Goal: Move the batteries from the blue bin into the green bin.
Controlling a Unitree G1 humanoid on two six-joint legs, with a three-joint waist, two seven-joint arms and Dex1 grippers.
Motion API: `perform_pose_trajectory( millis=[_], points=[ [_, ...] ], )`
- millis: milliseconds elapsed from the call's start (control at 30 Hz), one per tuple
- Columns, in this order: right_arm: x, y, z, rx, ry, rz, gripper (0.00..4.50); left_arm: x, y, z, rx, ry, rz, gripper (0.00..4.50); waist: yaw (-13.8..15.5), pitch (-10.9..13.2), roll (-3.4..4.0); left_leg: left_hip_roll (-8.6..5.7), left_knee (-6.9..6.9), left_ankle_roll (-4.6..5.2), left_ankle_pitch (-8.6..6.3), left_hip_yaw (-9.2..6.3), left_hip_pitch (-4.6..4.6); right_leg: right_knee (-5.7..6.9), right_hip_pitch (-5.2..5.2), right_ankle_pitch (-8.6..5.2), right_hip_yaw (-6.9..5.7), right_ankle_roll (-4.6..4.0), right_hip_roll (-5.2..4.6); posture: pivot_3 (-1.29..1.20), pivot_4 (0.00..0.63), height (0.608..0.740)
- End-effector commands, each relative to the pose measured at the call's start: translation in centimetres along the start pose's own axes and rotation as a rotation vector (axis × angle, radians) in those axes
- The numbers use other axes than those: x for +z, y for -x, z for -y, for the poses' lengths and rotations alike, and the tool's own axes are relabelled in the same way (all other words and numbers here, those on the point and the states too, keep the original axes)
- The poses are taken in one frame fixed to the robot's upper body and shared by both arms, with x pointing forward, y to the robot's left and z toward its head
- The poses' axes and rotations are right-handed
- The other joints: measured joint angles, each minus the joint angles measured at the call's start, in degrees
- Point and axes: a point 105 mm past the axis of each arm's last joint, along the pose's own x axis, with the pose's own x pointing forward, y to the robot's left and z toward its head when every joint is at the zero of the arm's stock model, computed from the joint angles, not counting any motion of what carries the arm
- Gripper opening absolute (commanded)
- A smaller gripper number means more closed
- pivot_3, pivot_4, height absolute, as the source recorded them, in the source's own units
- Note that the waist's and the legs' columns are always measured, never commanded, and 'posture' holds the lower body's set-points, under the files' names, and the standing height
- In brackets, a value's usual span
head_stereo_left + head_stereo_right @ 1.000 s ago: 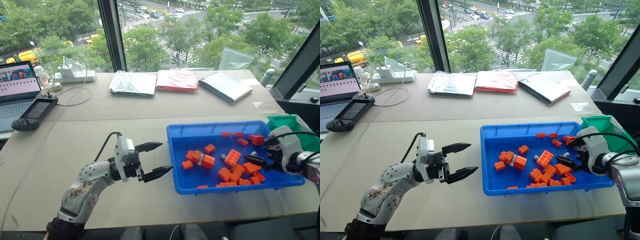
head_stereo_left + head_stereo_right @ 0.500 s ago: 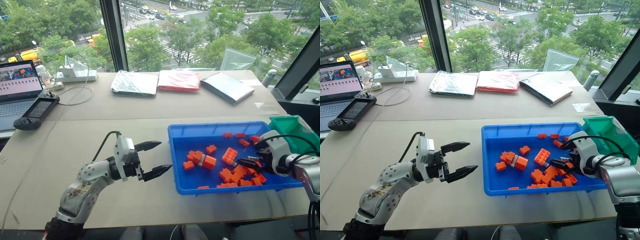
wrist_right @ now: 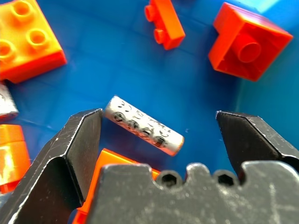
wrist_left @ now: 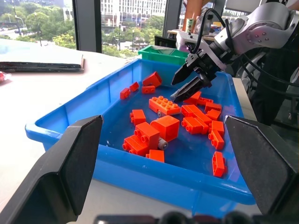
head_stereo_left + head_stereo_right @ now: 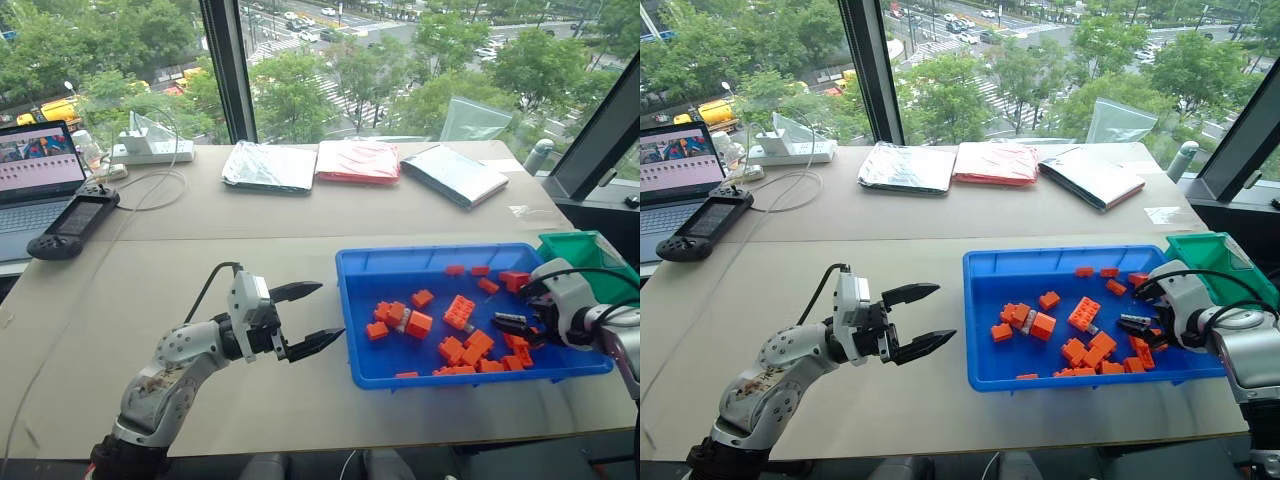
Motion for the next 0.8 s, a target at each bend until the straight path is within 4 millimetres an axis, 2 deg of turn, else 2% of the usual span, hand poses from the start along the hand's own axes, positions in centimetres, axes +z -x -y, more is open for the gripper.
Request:
perform_pose_trajectory(
  millis=[33, 100, 400, 667, 800],
  points=[
    [-0.9, -0.5, -0.6, 0.021, 0.01, -0.037, 3.96, 1.0, -0.1, 0.5, -0.013, -0.043, 0.028, 4.5, 0.0, 0.0, -0.01, 0.0, 0.0, 0.0, 0.0, 0.0, 0.0, 0.0, 0.0, 0.0, 0.0, 0.0, 0.0, 0.0, 0.15, 0.74],
    [-0.9, -0.6, -0.7, 0.027, 0.011, -0.034, 3.47, 1.0, -0.1, 0.5, -0.013, -0.043, 0.027, 4.5, 0.0, 0.0, -0.02, 0.0, 0.0, 0.0, 0.0, 0.0, 0.01, 0.0, 0.01, 0.0, 0.0, 0.0, 0.0, 0.0, 0.15, 0.74],
    [-1.0, -0.9, -1.2, 0.05, 0.009, -0.032, 0.4, 0.9, -0.2, 0.4, -0.007, -0.047, 0.026, 4.5, 0.0, 0.0, -0.03, 0.0, 0.0, 0.0, 0.0, -0.02, 0.01, 0.0, 0.02, 0.0, 0.0, 0.0, -0.01, 0.0, 0.15, 0.74],
    [-0.6, -0.8, -0.3, 0.01, 0.007, -0.008, 0.4, 0.8, -0.3, 0.4, -0.004, -0.045, 0.028, 4.5, 0.0, 0.0, -0.04, 0.0, 0.0, 0.0, 0.0, -0.01, 0.02, 0.0, 0.02, 0.0, 0.0, 0.0, 0.0, 0.0, 0.15, 0.74],
    [0.8, 0.0, 0.3, -0.022, 0.021, 0.043, 0.4, 0.8, -0.3, 0.4, -0.002, -0.044, 0.028, 4.5, 0.0, 0.0, -0.04, 0.0, 0.0, 0.0, 0.0, -0.02, 0.01, 0.0, 0.02, 0.0, 0.0, 0.0, -0.01, 0.0, 0.15, 0.74]
  ],
)
